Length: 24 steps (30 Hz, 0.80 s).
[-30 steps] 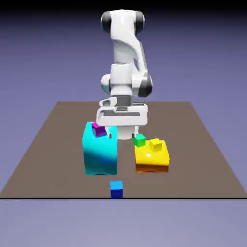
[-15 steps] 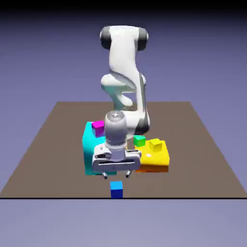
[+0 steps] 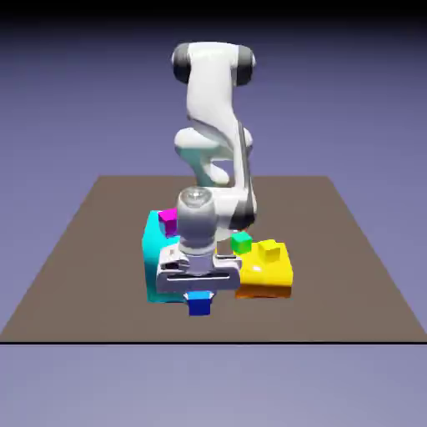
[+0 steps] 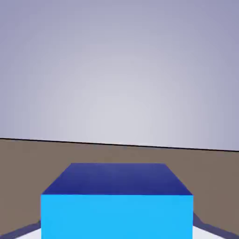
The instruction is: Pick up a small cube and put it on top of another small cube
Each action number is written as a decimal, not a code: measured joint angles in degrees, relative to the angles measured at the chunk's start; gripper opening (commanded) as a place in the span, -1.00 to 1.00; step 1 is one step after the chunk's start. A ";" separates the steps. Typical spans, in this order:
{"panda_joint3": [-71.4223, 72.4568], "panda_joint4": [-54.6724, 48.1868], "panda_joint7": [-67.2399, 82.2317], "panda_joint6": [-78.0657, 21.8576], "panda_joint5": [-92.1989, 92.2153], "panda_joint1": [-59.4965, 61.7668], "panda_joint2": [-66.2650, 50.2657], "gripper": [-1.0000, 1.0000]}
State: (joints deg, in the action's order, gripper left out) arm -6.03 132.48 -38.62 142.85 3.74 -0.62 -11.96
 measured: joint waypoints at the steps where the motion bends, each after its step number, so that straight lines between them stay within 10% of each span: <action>1: 0.22 0.54 -1.23 -1.52 -0.19 0.81 2.08 -1.00; 24: 4.36 14.09 -24.80 -25.68 -3.93 16.34 40.03 -1.00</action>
State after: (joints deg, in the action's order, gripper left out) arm -1.67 146.57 -63.42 117.18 -0.19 15.72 28.07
